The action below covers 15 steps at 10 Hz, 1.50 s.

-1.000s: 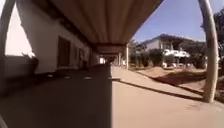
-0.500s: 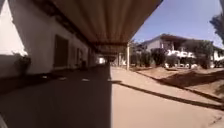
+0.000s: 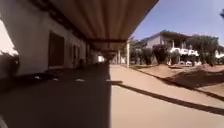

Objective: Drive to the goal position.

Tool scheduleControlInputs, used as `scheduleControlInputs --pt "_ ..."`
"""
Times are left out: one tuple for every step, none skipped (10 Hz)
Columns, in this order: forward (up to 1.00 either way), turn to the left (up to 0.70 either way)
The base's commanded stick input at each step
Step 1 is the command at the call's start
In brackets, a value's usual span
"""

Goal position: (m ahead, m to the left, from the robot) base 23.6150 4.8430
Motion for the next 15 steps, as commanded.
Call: scheduleControlInputs --pt "0.85 0.0" --pt "0.85 0.0" --pt "0.85 0.0" --pt "0.85 0.0" --pt "0.85 0.0" --pt "0.85 0.0" --pt "0.85 0.0" --pt "0.85 0.0" --pt "0.85 0.0" --pt "0.85 0.0" --pt "0.85 0.0" --pt "0.85 0.0" --pt "0.85 0.0" --pt "0.85 0.0" --pt "0.85 0.0"
